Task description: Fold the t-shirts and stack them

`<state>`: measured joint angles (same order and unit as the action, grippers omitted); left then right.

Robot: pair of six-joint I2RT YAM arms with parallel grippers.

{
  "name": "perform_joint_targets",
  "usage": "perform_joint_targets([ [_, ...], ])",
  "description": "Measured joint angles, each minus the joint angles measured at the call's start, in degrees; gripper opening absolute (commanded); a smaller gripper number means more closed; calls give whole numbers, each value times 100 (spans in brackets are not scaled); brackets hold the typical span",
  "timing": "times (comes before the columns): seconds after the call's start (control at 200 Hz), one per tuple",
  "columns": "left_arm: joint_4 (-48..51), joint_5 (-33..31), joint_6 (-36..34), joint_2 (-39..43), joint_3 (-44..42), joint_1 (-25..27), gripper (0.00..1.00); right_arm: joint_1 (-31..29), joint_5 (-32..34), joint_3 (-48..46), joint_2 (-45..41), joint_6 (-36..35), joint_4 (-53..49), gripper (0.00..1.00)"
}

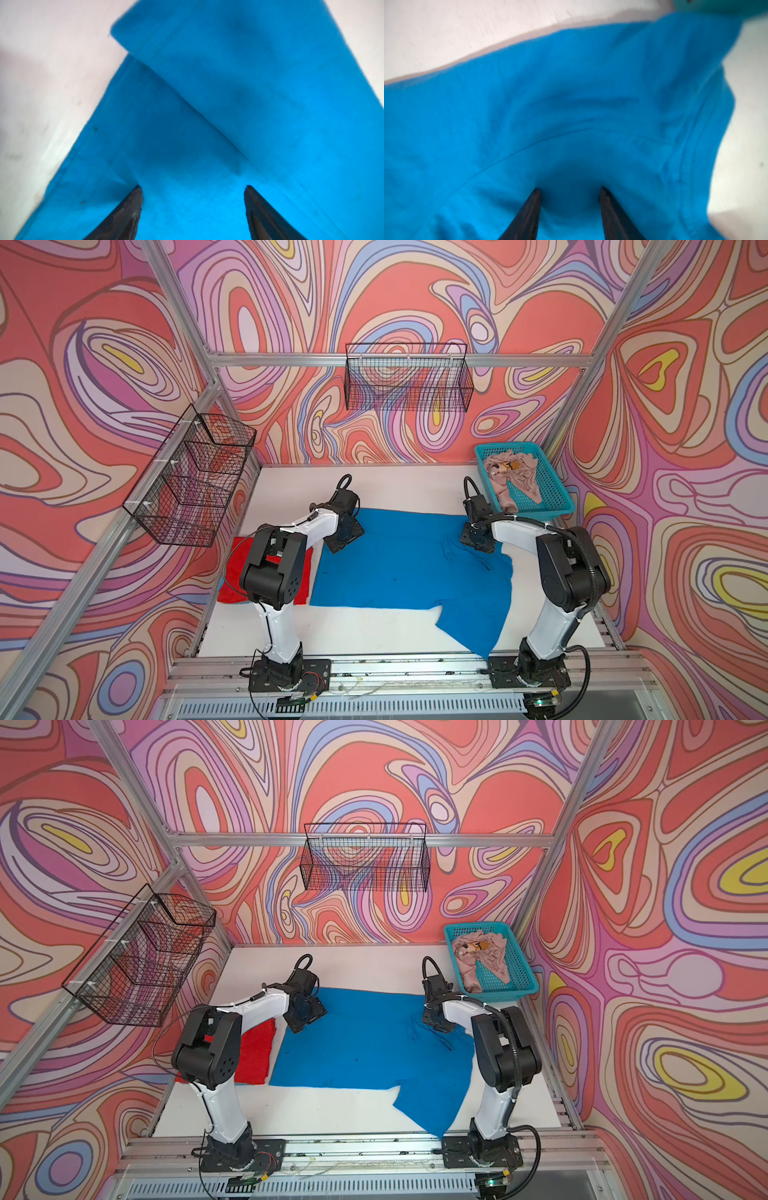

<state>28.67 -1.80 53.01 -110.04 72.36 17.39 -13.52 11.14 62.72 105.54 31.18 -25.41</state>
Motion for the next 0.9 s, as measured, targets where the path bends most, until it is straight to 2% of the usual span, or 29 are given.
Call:
perform_joint_targets([
  [0.17, 44, 20, -92, -94, 175, -63, 81, -2, -164, -101, -101, -44, 87, 49],
  [0.466, 181, 52, -85, 551, -533, -61, 82, -170, -498, -1093, -970, 44, 142, 50],
  [0.661, 181, 31, -17, 955, -1134, -61, 83, -295, -472, -1167, -1130, 46, -13, 50],
  [0.901, 109, 83, 44, 1012, -1231, -46, 83, -306, -380, -1167, -1657, 109, -254, 51],
])
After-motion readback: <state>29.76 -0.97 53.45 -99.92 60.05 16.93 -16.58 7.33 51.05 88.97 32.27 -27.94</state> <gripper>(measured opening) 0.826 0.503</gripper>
